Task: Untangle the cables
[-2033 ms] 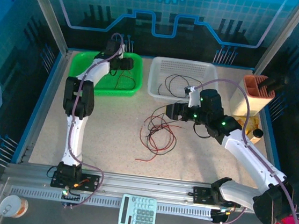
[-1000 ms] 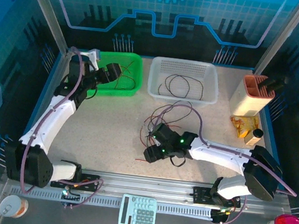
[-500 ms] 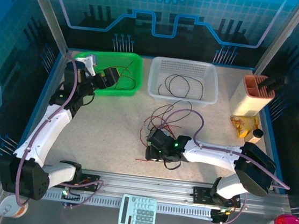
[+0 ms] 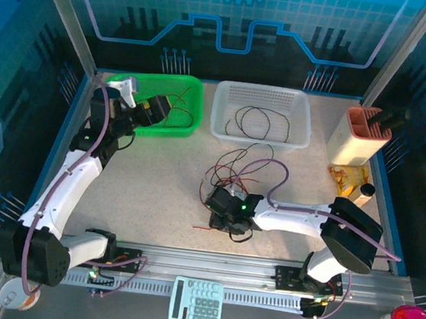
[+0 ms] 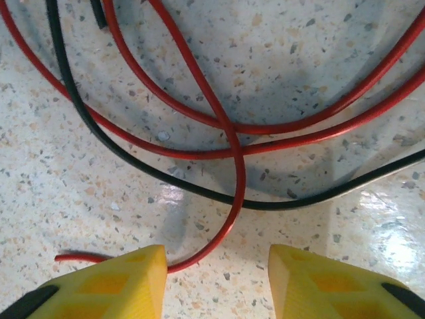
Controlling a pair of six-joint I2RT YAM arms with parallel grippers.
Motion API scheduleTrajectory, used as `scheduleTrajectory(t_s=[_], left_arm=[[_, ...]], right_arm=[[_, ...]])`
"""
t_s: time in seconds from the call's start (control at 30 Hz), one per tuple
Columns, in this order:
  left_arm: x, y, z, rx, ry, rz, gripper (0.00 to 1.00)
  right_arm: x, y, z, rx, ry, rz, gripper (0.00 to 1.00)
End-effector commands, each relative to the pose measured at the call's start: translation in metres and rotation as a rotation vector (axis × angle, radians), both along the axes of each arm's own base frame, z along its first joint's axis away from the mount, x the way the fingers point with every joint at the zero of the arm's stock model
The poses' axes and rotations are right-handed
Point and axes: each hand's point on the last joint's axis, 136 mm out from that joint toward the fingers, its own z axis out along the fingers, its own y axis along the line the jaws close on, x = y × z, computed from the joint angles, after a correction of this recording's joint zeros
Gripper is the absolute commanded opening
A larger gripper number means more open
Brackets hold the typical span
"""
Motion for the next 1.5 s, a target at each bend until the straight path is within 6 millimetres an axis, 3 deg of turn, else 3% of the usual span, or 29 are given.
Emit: scheduleTrajectory(t_s=[0.0,0.27,0.5,0.63,0.83,1.13,1.47], left_arm=[[-0.004,-0.004,0.011,-0.035,-0.041,-0.02,0.87],[-0.007,-0.004,0.017,-0.037,-0.058,-0.022,0.87],[-0.008,-0.006,0.017,-0.046,-0.057,-0.032,0.87],[-0.009,-0.007,0.016,-0.049,-0.053,-0.037,0.87],[-0.012,-0.008,0.011,-0.049,-0.048,-0.044,0.87],[-0.021,-0.019,0.016,-0.077,-0.082,-0.116,0.88],[-0.037,-0.04,0.017,-0.114,-0.149,-0.257,0.88]], right_arm=[[0.003,0.006,-0.001,-0.018,-0.013,-0.02,0.43],[0.002,0.008,-0.016,-0.04,0.014,-0.013,0.36],[0.007,0.021,-0.006,0.032,0.003,0.034,0.0],[0.027,0.043,0.036,0.147,-0.066,0.108,0.0],[0.058,0.054,0.104,0.279,-0.174,0.189,0.0],[0.095,0.05,0.215,0.466,-0.37,0.217,0.0],[0.113,0.046,0.298,0.667,-0.475,0.249,0.0]])
